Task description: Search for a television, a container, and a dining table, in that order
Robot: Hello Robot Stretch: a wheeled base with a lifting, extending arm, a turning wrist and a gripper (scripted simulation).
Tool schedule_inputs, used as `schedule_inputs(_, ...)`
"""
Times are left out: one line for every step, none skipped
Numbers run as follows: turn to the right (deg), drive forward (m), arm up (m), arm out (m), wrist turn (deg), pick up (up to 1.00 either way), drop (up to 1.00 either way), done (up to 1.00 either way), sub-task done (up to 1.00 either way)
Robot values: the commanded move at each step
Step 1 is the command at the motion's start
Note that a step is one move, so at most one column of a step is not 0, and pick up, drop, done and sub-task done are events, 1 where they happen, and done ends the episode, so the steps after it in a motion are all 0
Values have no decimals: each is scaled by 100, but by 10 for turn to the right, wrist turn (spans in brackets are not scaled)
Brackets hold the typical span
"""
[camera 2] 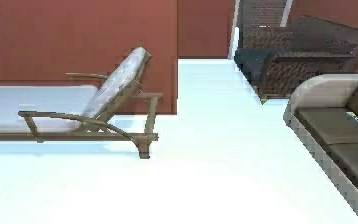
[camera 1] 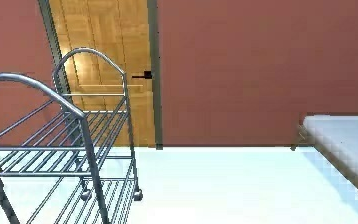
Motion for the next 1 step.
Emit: schedule_inputs(-450, 0, 0, 0, 0, 0, 0, 0, 0)
